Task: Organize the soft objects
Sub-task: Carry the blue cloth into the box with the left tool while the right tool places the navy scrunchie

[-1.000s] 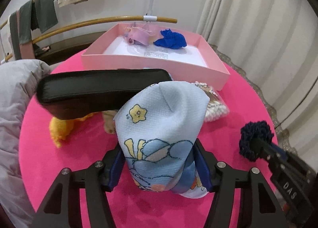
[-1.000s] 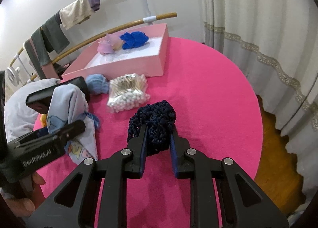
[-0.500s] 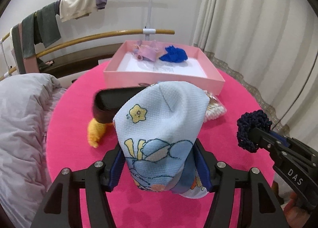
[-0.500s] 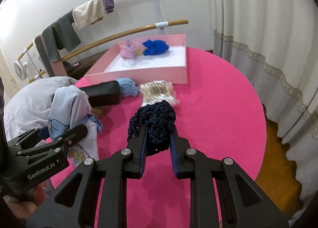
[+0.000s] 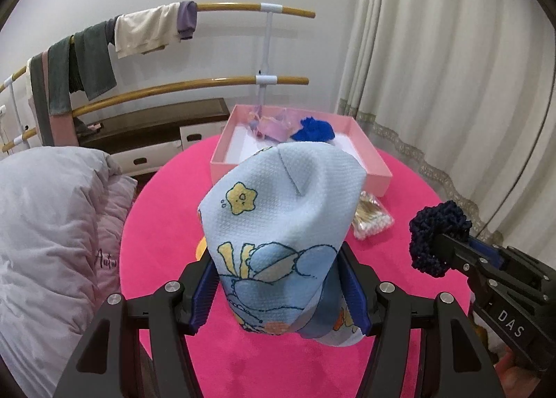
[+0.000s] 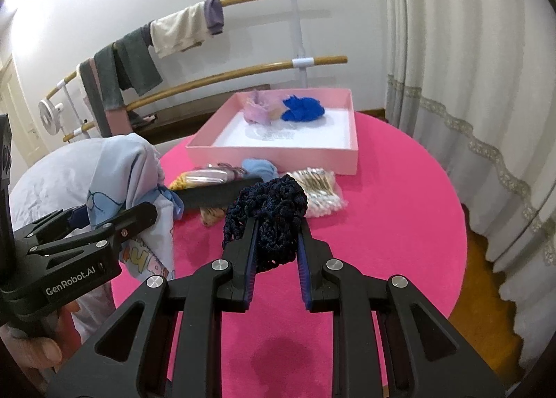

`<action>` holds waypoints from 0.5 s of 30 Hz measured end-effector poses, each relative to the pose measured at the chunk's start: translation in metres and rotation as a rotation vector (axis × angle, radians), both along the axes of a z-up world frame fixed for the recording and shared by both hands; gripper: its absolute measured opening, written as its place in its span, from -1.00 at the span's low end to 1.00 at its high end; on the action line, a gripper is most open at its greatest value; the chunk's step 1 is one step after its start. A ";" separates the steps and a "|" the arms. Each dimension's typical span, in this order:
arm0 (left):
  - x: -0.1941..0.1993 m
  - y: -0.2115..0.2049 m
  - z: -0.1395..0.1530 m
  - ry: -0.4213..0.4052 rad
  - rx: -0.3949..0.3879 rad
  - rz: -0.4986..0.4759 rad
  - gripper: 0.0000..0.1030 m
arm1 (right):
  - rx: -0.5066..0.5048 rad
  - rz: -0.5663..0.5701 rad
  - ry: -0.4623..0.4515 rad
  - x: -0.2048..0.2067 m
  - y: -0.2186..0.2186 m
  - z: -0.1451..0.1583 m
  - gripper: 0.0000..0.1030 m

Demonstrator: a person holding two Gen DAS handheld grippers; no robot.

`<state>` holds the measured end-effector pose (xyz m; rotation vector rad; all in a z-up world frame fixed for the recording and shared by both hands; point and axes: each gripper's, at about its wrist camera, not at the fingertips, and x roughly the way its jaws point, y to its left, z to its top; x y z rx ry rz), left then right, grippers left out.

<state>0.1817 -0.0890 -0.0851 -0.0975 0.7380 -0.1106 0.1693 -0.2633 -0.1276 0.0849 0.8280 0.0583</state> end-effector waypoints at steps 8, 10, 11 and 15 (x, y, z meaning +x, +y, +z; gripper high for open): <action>0.010 0.013 0.037 -0.061 -0.006 -0.001 0.15 | -0.010 0.014 -0.050 0.017 -0.001 0.025 -0.64; 0.013 0.016 0.046 -0.082 -0.003 0.004 0.15 | -0.013 0.017 -0.067 0.025 -0.002 0.034 -0.64; 0.018 0.018 0.052 -0.088 -0.009 0.004 0.15 | -0.016 0.017 -0.077 0.032 -0.004 0.039 -0.64; 0.039 0.019 0.058 -0.097 0.002 0.011 0.15 | -0.022 0.018 -0.099 0.057 -0.008 0.051 -0.64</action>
